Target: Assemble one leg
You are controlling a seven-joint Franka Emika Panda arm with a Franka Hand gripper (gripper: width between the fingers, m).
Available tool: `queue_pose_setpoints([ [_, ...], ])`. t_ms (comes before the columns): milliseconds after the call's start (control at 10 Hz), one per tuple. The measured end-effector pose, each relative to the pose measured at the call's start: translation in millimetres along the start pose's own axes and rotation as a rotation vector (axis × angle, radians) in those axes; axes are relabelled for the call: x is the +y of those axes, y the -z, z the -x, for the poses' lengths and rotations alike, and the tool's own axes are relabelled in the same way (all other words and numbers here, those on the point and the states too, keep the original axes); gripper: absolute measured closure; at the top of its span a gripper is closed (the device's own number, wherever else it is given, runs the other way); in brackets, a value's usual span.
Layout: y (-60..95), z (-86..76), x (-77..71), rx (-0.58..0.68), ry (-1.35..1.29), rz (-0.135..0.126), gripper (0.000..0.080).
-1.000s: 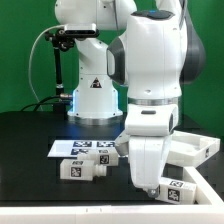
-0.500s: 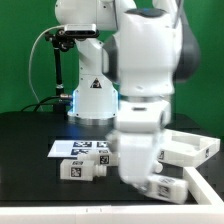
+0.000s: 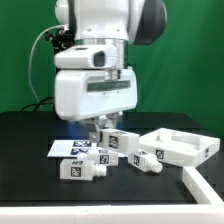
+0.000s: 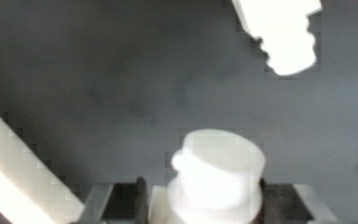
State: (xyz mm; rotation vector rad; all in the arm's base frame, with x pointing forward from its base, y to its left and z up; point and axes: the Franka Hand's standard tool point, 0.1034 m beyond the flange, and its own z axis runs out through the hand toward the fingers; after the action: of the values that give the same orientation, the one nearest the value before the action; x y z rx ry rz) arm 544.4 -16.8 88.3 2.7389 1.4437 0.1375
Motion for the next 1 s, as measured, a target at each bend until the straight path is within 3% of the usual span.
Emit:
queue_pose_setpoints([
  [300,-0.6,10.6,1.7,-0.003,-0.021,-0.001,0.0512],
  [500,5.1,68.7,-8.4,-0.034,-0.099,-0.002,0.0512],
  [600,7.6,101.0,-16.0,-0.037,-0.11,0.015,0.0512],
  [700,0.2,140.0,-27.3,-0.047,-0.182,0.016,0.0512],
  [800,-7.7,158.4,-43.4,-0.069,-0.283,-0.011,0.0512],
  [1000,-7.9,154.7,-45.4,-0.063,-0.272,-0.005,0.0512],
])
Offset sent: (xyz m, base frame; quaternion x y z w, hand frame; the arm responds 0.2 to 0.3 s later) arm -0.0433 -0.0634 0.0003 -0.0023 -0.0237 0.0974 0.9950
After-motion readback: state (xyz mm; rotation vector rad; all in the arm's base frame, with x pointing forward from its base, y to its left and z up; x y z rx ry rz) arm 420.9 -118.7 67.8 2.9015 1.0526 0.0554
